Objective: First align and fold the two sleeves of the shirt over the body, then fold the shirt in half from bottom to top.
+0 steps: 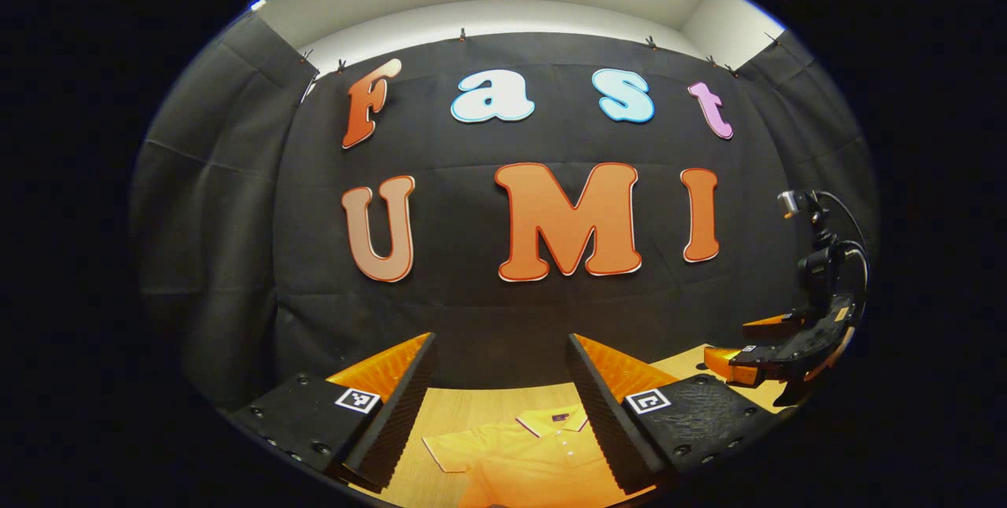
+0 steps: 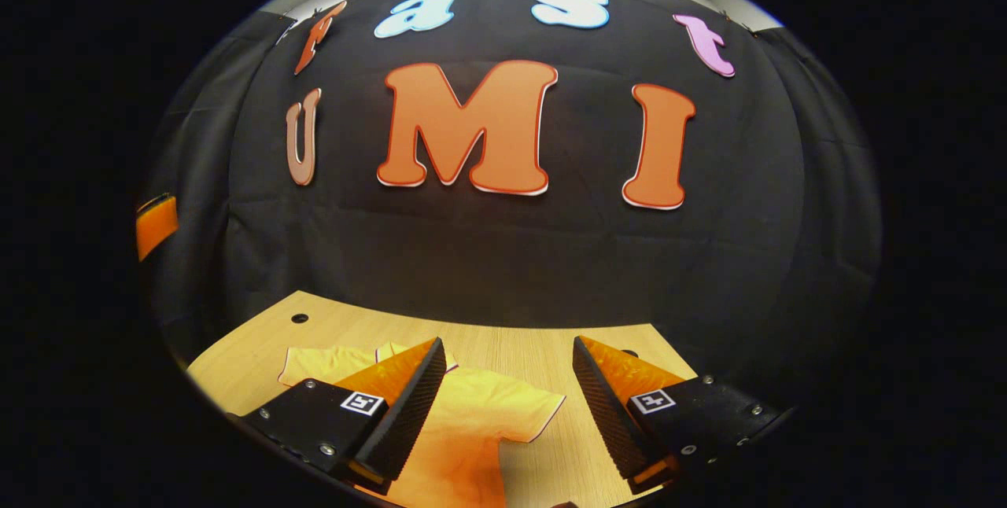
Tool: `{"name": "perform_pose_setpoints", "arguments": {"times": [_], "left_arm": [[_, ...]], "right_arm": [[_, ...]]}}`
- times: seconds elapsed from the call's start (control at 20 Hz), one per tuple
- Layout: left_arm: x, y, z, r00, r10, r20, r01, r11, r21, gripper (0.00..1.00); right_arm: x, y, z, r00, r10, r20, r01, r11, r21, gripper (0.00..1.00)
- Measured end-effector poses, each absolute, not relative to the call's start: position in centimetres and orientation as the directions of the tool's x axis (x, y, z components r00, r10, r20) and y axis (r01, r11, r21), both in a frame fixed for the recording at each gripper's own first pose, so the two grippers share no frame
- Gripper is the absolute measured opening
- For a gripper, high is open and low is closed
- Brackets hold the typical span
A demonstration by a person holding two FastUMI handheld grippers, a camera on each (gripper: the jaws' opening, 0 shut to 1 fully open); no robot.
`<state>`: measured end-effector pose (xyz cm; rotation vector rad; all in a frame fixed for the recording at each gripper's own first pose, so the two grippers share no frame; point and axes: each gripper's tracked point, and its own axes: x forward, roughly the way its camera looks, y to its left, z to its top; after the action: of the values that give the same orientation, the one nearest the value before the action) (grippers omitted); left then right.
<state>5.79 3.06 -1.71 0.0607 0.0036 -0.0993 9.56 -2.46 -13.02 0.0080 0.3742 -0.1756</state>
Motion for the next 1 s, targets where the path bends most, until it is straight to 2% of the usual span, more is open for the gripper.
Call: {"name": "perform_pose_setpoints", "arguments": {"times": [0.25, 0.5, 0.8, 1.0], "left_arm": [[5.4, 5.9, -2.5, 1.000, -0.011, -0.028, 0.013, 0.999, 0.053, 0.97], [4.8, 9.0, -5.0, 0.991, 0.106, -0.076, -0.104, 0.994, 0.024, 0.98], [4.4, 9.3, -6.6, 0.982, 0.147, -0.119, -0.142, 0.989, 0.050, 0.98], [4.4, 9.7, -7.5, 0.978, 0.152, -0.147, -0.147, 0.988, 0.043, 0.99]], "right_arm": [[11.0, -4.4, -19.5, 0.832, -0.151, -0.534, 0.185, 0.983, 0.010, 0.98], [11.1, -6.8, -27.6, 0.646, -0.113, -0.755, 0.251, 0.965, 0.070, 0.97], [11.9, -7.5, -34.1, 0.456, -0.044, -0.889, 0.288, 0.952, 0.100, 0.94], [12.5, -7.9, -37.8, 0.313, -0.006, -0.950, 0.337, 0.936, 0.105, 0.88]]}}
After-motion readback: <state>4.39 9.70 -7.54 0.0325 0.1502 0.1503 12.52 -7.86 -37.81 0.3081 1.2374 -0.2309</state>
